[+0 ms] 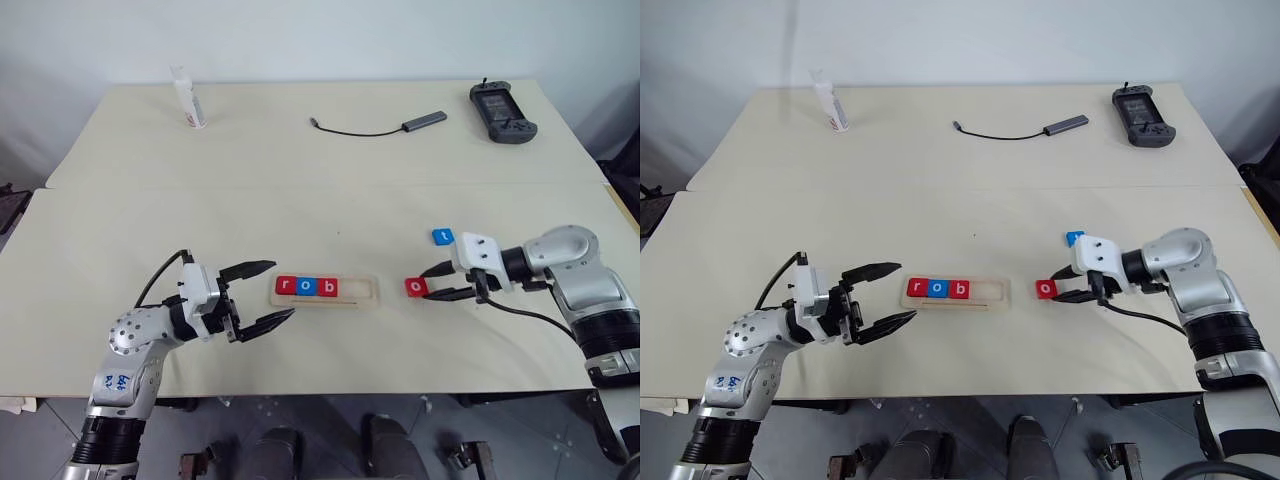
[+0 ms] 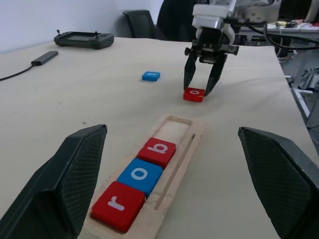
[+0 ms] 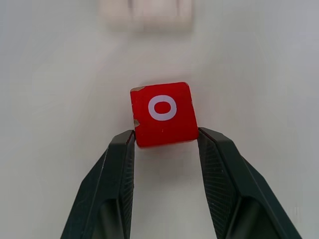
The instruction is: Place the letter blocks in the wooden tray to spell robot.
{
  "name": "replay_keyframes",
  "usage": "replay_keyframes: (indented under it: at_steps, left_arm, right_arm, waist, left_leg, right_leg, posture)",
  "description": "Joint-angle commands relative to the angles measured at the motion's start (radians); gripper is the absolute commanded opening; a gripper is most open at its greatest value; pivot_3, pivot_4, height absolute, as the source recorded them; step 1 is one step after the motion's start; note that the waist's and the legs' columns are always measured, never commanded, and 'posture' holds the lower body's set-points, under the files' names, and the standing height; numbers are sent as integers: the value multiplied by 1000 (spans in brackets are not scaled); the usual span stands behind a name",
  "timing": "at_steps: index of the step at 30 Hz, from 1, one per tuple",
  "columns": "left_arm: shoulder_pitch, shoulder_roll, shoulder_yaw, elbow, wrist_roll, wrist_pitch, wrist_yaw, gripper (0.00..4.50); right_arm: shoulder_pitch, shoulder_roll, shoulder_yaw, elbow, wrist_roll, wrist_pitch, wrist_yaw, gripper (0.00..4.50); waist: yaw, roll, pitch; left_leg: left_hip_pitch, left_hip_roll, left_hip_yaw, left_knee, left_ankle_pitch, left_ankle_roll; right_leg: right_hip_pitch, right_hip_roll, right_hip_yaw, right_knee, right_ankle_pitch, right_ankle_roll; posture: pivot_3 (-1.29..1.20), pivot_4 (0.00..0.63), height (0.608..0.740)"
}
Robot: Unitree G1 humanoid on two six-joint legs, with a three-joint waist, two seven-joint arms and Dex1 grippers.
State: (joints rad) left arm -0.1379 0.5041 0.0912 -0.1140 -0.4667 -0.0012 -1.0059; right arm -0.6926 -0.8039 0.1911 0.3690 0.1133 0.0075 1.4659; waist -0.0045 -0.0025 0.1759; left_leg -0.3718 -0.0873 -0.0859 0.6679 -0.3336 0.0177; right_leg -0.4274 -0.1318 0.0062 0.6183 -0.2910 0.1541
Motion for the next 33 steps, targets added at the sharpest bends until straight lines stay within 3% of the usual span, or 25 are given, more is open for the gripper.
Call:
replay_keyframes:
  at_steps: [1,8,16,22,25,28,31,33]
  left_arm:
    - [25,19,39,-8,-3,-26,1,4500]
    - [86,37,61,25,1,-41,-9,4500]
    - [111,33,72,18,1,-57,5,4500]
    - [115,31,71,8,2,-61,19,4500]
    - [116,32,69,-9,0,-52,27,4500]
    - [113,33,66,-15,-1,-47,33,4500]
    - [105,32,63,-10,-1,-46,33,4500]
    - [101,31,61,-7,-2,-47,31,4500]
  right_arm:
    - [-42,31,19,-172,26,207,-29,1471]
    - [-71,122,104,-279,-44,404,-148,1471]
    - [-67,170,155,-302,-76,449,-206,1471]
    - [-56,188,161,-338,-61,474,-205,3606]
    - [-61,177,127,-367,-27,509,-193,4463]
    - [-68,153,96,-369,-6,519,-189,4463]
    - [-70,141,80,-350,-5,510,-207,3844]
    - [-71,143,77,-337,-11,501,-224,3122]
  waist:
    - [1,0,0]
    - [7,0,0]
    - [3,0,0]
    - [2,0,0]
    - [2,0,0]
    - [2,0,0]
    - [3,0,0]
    - [3,0,0]
  left_leg:
    - [0,0,0,0,0,0]
    - [-1,-2,-2,0,0,0]
    - [-1,-2,-3,0,0,0]
    - [-1,-2,-3,-1,0,0]
    - [-1,-2,-3,-1,0,0]
    - [-1,-2,-3,-1,0,0]
    - [-1,-2,-3,-1,0,0]
    - [-1,-2,-3,-1,0,0]
  right_leg:
    - [0,0,0,0,0,0]
    - [0,-2,-1,0,0,0]
    - [0,-2,-1,0,0,0]
    - [0,-1,-2,1,0,0]
    - [0,-1,-2,1,0,0]
    - [0,-1,-2,1,0,0]
    - [0,-2,-2,1,0,0]
    - [0,-2,-2,0,0,0]
  posture:
    - [0,150,740]
    - [0,150,740]
    - [0,150,740]
    - [0,150,740]
    - [0,150,740]
    - [0,150,740]
    - [0,150,740]
    - [0,150,740]
